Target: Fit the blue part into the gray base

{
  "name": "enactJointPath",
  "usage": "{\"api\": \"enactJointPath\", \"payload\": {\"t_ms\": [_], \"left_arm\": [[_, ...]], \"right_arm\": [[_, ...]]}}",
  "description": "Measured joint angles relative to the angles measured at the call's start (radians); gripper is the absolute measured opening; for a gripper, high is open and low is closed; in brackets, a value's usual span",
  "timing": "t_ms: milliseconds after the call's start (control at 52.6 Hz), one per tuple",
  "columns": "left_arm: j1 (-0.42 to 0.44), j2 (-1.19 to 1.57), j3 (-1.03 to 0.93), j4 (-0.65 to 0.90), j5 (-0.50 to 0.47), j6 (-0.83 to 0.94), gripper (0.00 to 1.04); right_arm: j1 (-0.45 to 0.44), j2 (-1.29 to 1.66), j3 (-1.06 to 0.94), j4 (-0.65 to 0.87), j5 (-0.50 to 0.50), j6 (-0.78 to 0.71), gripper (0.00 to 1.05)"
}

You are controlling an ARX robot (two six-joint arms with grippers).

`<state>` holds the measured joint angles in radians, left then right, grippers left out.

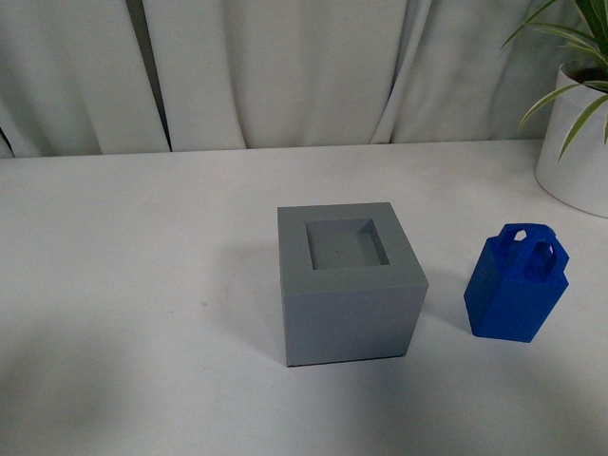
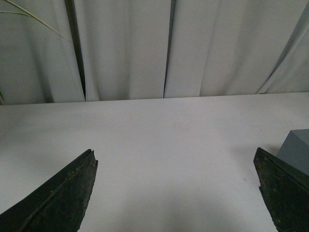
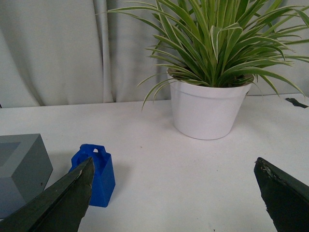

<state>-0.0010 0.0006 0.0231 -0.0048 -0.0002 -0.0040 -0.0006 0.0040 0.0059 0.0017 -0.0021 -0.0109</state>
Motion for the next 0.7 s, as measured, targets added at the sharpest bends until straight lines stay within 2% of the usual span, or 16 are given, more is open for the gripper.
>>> {"api": "enactJointPath", "payload": {"t_ms": [703], "left_arm": [[0.000, 0.000, 0.000, 0.000, 0.000, 0.000, 0.99]], "right_arm": [[0.000, 0.000, 0.000, 0.000, 0.000, 0.000, 0.97]]}}
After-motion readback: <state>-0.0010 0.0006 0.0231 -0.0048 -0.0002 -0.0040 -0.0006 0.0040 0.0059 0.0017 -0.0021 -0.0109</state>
